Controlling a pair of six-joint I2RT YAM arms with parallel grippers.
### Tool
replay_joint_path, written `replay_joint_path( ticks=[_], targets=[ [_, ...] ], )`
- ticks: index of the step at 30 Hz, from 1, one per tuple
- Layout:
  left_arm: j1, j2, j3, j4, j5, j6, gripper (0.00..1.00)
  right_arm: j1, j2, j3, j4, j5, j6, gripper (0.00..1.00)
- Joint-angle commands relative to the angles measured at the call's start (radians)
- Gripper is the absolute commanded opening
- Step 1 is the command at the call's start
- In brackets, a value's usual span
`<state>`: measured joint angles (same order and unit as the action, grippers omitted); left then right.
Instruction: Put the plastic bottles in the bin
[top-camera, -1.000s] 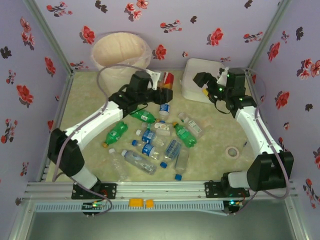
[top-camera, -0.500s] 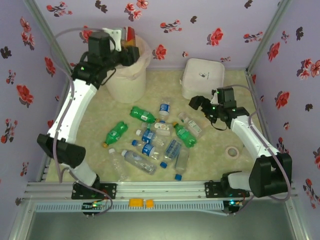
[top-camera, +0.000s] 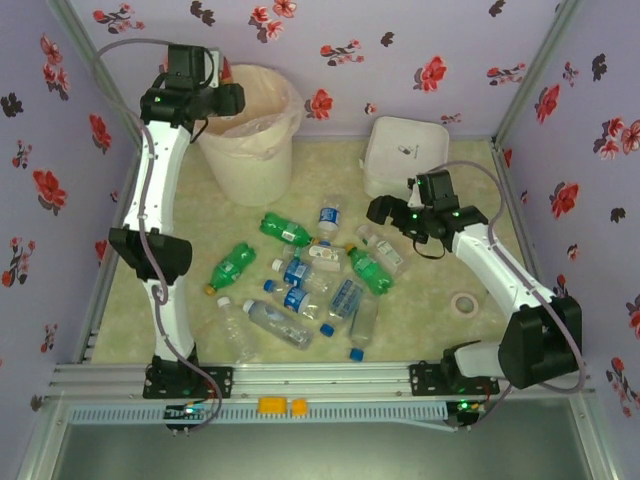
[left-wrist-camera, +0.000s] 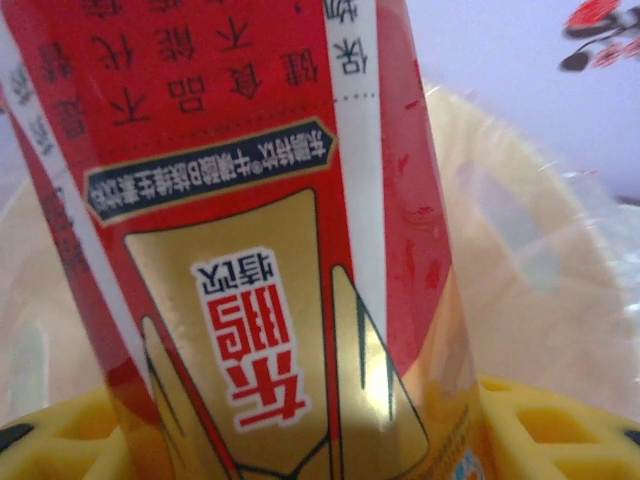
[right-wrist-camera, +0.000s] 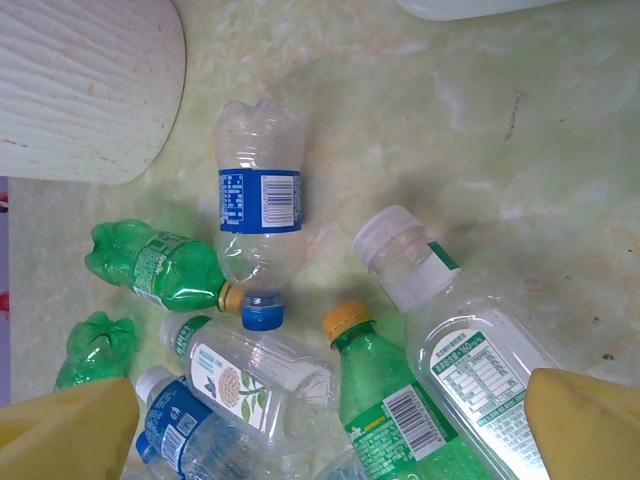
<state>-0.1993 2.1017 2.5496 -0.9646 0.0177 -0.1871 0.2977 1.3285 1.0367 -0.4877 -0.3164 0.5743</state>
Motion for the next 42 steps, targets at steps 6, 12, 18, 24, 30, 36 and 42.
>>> replay_joint_path(
  ticks=[6, 12, 18, 24, 30, 36, 42],
  targets=[
    [0.006, 0.060, 0.017, -0.022, 0.013, -0.004, 0.33, 0.012, -0.004, 0.028, -0.058, 0.037, -0.033, 1.00],
    [0.005, 0.065, 0.048, -0.013, 0.043, -0.033, 0.81, 0.015, -0.011, 0.021, -0.058, 0.039, -0.033, 1.00],
    [0.004, -0.013, 0.046, -0.013, 0.090, -0.046, 0.97, 0.021, 0.012, 0.039, -0.046, 0.023, -0.040, 1.00],
    [0.003, -0.199, -0.112, -0.008, 0.112, -0.026, 1.00, 0.032, 0.033, 0.056, -0.033, 0.013, -0.042, 1.00],
    [0.003, -0.496, -0.526, 0.033, 0.101, 0.006, 1.00, 0.036, 0.049, 0.058, -0.023, 0.031, -0.029, 1.00],
    [0.003, -0.876, -1.092, 0.223, 0.074, -0.068, 1.00, 0.040, 0.043, 0.016, 0.072, 0.046, 0.054, 1.00],
    [0.001, -1.149, -1.556, 0.380, 0.078, -0.263, 1.00, 0.050, 0.073, 0.008, 0.185, -0.001, 0.136, 1.00]
  ],
)
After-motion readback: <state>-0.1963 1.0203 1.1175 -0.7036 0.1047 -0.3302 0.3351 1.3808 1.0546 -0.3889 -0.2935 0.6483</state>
